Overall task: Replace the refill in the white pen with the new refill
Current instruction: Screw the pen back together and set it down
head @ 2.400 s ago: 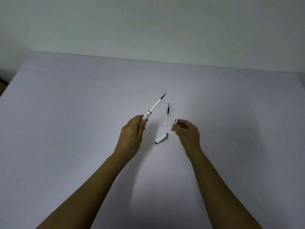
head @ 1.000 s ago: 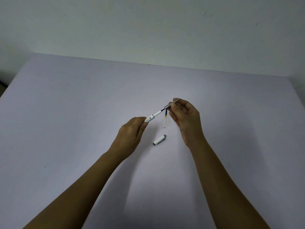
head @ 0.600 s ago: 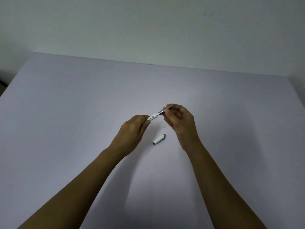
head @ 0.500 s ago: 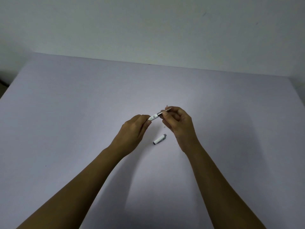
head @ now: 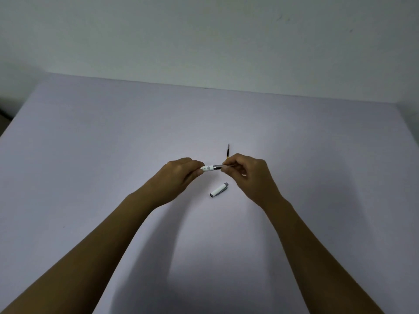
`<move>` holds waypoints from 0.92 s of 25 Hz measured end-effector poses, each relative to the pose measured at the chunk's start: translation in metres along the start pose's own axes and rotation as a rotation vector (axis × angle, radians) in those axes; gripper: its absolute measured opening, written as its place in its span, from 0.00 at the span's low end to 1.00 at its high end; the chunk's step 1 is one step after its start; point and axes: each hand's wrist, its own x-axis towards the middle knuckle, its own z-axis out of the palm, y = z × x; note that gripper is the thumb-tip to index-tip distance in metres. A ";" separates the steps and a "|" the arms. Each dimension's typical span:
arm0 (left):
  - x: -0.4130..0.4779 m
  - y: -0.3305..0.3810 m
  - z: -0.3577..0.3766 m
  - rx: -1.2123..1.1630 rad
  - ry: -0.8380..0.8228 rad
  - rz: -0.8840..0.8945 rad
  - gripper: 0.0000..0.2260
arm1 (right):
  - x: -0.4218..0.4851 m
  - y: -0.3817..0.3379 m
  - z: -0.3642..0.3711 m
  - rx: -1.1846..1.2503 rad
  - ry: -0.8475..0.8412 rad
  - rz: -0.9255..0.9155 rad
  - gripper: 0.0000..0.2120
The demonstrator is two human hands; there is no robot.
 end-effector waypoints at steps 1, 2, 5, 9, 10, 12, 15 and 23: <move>0.000 0.001 -0.001 0.008 0.021 0.017 0.09 | 0.000 -0.001 0.002 -0.020 0.024 0.012 0.07; -0.001 0.003 -0.001 0.013 0.035 0.028 0.09 | 0.000 -0.002 0.003 -0.018 0.043 0.050 0.10; -0.004 0.004 0.001 -0.004 0.055 0.014 0.08 | 0.002 -0.004 0.008 0.051 0.114 0.119 0.06; -0.005 0.001 0.000 -0.039 0.049 -0.023 0.09 | 0.002 -0.001 0.001 0.129 0.009 0.114 0.03; -0.005 0.001 0.000 -0.059 0.047 -0.025 0.10 | 0.003 -0.001 -0.001 0.118 -0.007 0.117 0.02; -0.007 0.002 0.000 -0.128 0.055 -0.056 0.13 | 0.005 -0.003 -0.003 0.071 0.007 0.122 0.08; -0.006 0.003 -0.001 -0.162 0.092 -0.100 0.09 | 0.005 -0.006 -0.003 0.144 0.009 0.100 0.03; -0.010 0.004 -0.002 -0.165 0.118 -0.086 0.06 | 0.003 -0.007 -0.005 0.115 -0.005 -0.010 0.04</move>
